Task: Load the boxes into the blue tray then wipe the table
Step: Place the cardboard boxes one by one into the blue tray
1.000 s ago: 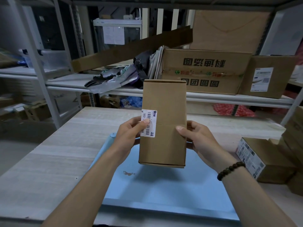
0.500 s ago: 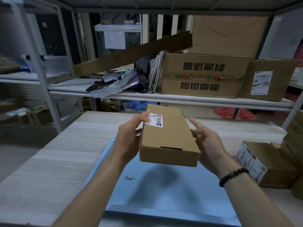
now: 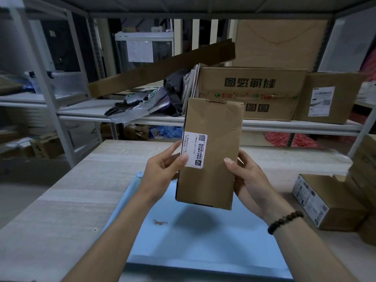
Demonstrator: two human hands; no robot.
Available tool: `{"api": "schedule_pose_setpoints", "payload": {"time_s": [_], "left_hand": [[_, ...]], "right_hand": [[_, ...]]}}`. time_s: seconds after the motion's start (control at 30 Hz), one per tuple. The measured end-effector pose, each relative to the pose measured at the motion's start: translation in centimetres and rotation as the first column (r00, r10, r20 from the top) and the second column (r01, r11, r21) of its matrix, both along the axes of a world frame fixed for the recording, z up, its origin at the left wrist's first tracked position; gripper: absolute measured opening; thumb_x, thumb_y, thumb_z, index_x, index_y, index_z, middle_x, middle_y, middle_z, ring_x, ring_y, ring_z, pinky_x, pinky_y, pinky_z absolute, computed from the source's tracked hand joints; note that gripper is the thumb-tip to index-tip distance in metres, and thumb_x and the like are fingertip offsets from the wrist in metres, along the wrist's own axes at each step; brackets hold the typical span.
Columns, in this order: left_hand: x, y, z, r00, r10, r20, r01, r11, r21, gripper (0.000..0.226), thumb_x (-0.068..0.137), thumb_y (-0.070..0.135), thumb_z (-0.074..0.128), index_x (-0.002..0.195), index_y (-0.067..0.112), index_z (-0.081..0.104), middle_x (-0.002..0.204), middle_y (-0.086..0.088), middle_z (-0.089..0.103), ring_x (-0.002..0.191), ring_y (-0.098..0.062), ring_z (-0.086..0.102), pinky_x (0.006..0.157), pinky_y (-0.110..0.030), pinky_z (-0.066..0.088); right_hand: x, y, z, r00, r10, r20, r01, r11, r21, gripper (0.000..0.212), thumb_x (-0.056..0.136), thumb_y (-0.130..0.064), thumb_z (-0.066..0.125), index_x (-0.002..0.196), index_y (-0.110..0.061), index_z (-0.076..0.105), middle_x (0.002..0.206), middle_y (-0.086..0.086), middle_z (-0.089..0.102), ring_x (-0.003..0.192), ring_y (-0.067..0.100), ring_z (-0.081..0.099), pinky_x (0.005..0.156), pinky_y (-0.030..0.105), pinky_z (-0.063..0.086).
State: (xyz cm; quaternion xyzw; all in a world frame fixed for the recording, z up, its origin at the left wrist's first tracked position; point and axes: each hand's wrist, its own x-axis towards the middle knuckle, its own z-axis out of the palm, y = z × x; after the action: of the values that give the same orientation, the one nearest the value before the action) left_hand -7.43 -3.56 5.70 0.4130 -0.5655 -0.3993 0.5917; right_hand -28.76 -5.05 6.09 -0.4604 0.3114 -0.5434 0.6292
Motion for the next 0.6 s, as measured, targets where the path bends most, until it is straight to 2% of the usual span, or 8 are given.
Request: {"api": "schedule_pose_setpoints", "payload": {"time_s": [0.07,0.13,0.23,0.3,0.37,0.43,0.53,0.6], "left_hand": [[-0.2,-0.2,0.0,0.999,0.021,-0.031,-0.021,1.000,0.003,0.048,0.090,0.012,0.065,0.137,0.018,0.057,0.106,0.000,0.077,0.090,-0.010,0.073,0.068,-0.024,0.058],[-0.2,-0.2,0.0,0.998,0.041,-0.043,-0.041,0.999,0.014,0.046,0.091,0.010,0.065,0.136,0.017,0.059,0.108,0.000,0.077,0.090,-0.009,0.073,0.066,-0.024,0.057],[0.3,-0.2,0.3,1.000,0.030,-0.003,-0.030,0.999,0.038,0.043,0.095,0.014,0.062,0.133,0.035,0.057,0.114,0.007,0.074,0.093,-0.005,0.071,0.062,-0.025,0.057],[0.7,-0.2,0.8,0.997,0.009,0.075,-0.016,0.995,0.097,0.038,0.099,0.017,0.057,0.124,0.046,0.057,0.112,0.013,0.074,0.087,0.000,0.070,0.056,-0.022,0.054],[1.4,-0.2,1.1,0.987,0.006,0.164,-0.038,0.980,0.194,0.033,0.101,0.020,0.054,0.123,0.043,0.061,0.106,0.016,0.075,0.079,0.001,0.069,0.055,-0.019,0.052],[2.1,-0.1,1.2,0.966,0.019,0.257,-0.105,0.939,0.327,0.028,0.101,0.022,0.052,0.120,0.040,0.064,0.100,0.014,0.076,0.079,-0.004,0.070,0.060,-0.022,0.052],[3.2,0.3,0.6,0.888,-0.028,0.460,-0.210,0.863,0.460,0.015,0.099,0.024,0.053,0.107,0.029,0.064,0.104,0.001,0.074,0.083,-0.015,0.067,0.069,-0.028,0.051],[3.3,0.5,0.4,0.757,-0.079,0.649,-0.286,0.853,0.437,0.020,0.098,0.026,0.054,0.115,0.017,0.058,0.122,-0.003,0.064,0.099,-0.022,0.062,0.076,-0.030,0.045]], "right_hand": [[0.3,0.1,-0.1,0.999,0.016,0.027,-0.016,1.000,-0.016,0.052,0.082,-0.014,0.066,0.132,-0.011,0.055,0.125,0.011,0.070,0.113,0.025,0.066,0.095,0.038,0.054],[0.6,0.1,0.0,1.000,0.009,0.016,-0.009,1.000,-0.017,0.051,0.083,-0.016,0.066,0.133,-0.012,0.057,0.126,0.010,0.070,0.116,0.027,0.065,0.100,0.043,0.052],[1.1,0.2,0.2,0.986,-0.042,-0.158,0.043,0.999,0.003,0.036,0.093,-0.028,0.063,0.129,-0.020,0.063,0.120,0.001,0.073,0.115,0.025,0.067,0.100,0.045,0.052],[1.7,0.2,0.1,0.963,-0.059,-0.263,0.077,0.995,0.058,0.029,0.100,-0.034,0.056,0.123,-0.020,0.066,0.110,-0.002,0.077,0.105,0.022,0.071,0.089,0.040,0.058],[2.5,0.3,-0.4,0.935,-0.046,-0.352,0.098,0.987,0.131,0.028,0.102,-0.035,0.052,0.115,-0.016,0.068,0.100,-0.001,0.079,0.091,0.019,0.074,0.070,0.033,0.060],[3.6,0.4,-1.3,0.899,-0.005,-0.438,0.095,0.978,0.184,0.029,0.102,-0.036,0.051,0.111,-0.013,0.067,0.094,0.002,0.078,0.081,0.018,0.074,0.059,0.029,0.057],[5.1,0.7,-2.9,0.853,0.067,-0.518,0.059,0.973,0.224,0.032,0.102,-0.037,0.049,0.112,-0.011,0.066,0.098,0.005,0.077,0.084,0.020,0.073,0.060,0.030,0.057],[6.2,0.8,-4.0,0.816,0.106,-0.568,0.042,0.970,0.240,0.034,0.101,-0.037,0.049,0.112,-0.009,0.066,0.101,0.008,0.076,0.085,0.022,0.073,0.065,0.034,0.059]]}}
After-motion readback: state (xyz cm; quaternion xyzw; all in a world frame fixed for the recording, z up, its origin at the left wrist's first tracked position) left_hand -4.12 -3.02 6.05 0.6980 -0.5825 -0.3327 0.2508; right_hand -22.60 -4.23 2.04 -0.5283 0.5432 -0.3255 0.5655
